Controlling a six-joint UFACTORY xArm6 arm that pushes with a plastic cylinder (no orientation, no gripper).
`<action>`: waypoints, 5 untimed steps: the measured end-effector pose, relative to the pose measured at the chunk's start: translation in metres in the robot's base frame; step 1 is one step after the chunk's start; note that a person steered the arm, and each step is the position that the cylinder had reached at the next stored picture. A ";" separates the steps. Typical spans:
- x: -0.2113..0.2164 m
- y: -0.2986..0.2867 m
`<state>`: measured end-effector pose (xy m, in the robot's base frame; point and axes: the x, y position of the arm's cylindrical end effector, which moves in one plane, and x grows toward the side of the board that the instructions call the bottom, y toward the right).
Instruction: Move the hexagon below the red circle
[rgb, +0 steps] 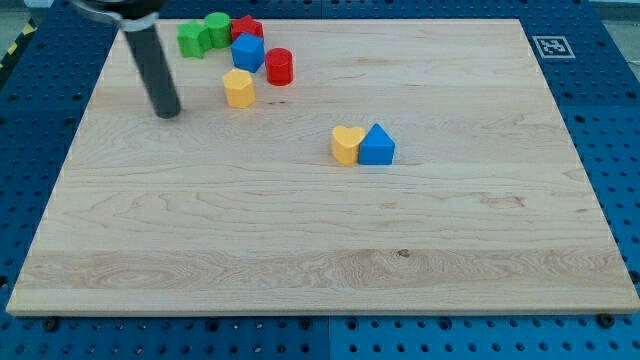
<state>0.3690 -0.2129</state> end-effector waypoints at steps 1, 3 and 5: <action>-0.029 0.001; -0.018 0.074; 0.015 0.098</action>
<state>0.3841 -0.1149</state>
